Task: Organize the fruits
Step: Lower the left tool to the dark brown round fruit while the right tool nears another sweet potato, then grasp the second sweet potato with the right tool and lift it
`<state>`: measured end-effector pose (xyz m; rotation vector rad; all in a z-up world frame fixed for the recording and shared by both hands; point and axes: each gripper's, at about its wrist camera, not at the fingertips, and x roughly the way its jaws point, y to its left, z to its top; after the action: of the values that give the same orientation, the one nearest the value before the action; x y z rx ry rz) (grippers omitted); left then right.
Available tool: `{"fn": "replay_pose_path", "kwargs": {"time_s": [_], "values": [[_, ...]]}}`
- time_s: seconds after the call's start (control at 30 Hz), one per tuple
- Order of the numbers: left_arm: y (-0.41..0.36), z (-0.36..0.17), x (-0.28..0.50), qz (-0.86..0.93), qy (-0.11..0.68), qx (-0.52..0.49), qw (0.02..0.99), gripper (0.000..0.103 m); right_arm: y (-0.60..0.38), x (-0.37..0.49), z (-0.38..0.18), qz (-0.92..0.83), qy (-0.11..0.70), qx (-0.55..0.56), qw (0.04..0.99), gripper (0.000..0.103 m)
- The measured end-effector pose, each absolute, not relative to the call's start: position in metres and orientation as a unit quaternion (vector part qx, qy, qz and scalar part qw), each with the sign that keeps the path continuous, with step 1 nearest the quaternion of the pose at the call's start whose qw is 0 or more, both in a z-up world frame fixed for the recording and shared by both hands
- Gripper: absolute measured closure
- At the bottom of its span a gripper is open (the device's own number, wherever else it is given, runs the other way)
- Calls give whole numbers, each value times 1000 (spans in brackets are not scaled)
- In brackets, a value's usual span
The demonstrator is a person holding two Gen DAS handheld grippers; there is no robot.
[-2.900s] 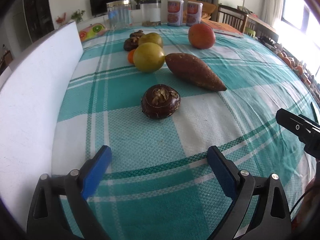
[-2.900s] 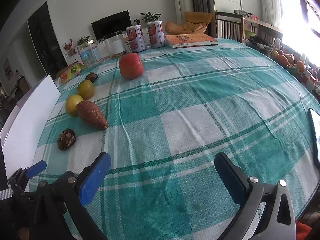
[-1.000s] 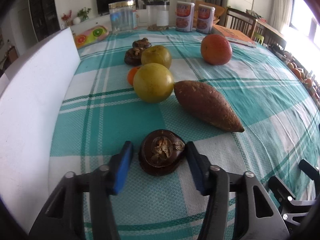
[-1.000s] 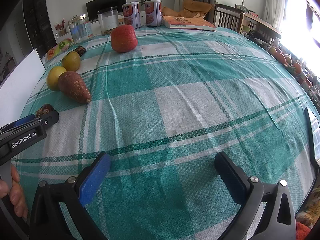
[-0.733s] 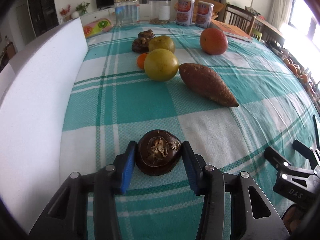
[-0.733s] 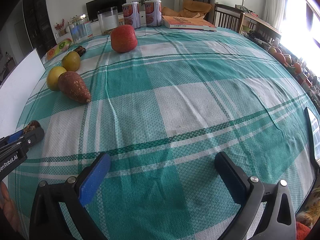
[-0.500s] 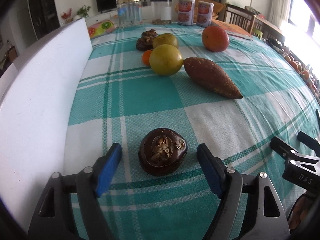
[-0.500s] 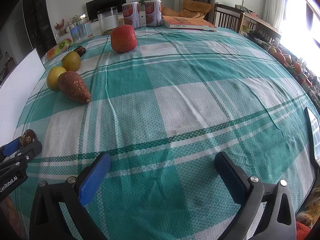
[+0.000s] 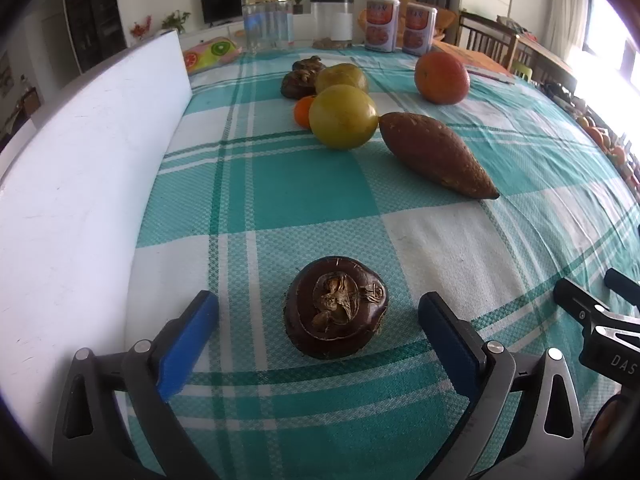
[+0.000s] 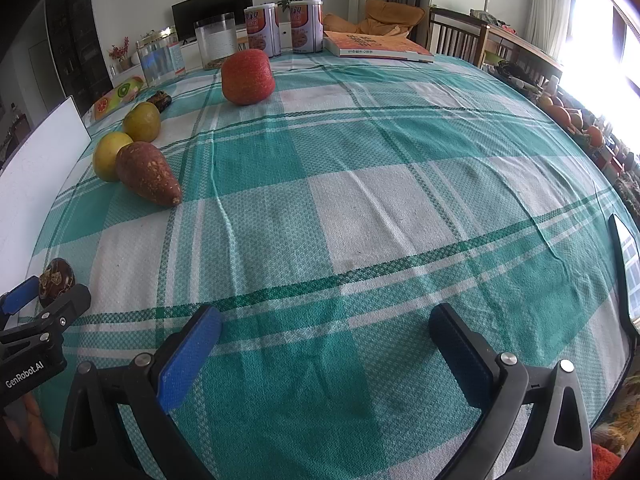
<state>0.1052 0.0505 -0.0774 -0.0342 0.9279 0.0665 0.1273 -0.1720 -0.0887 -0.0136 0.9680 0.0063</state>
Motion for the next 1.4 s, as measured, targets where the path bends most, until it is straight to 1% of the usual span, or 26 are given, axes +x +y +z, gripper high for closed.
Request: {"fn": "replay_pose_path", "kwargs": {"time_s": [0.9,1.0,1.1,1.23,1.33,1.4], "values": [[50,-78,105,32,448,-17,894,1,-174,127,-88,9,469,-7,883,0],[50,-78,105,32,448,-17,894,1,-174,136,-84,27,490,5,872,0],[50,-78,105,32,448,-17,894,1,-165,153,-67,88,485,30,870,0],[50,-78,106,32,448,-17,894,1,-118,187,-47,168,474,-12,864,0],[50,-78,106,32,448,-17,894,1,-80,214,-58,198,495,-66,843,1],[50,-78,106,32,448,-17,894,1,-59,224,-70,209,505,-103,831,5]]}}
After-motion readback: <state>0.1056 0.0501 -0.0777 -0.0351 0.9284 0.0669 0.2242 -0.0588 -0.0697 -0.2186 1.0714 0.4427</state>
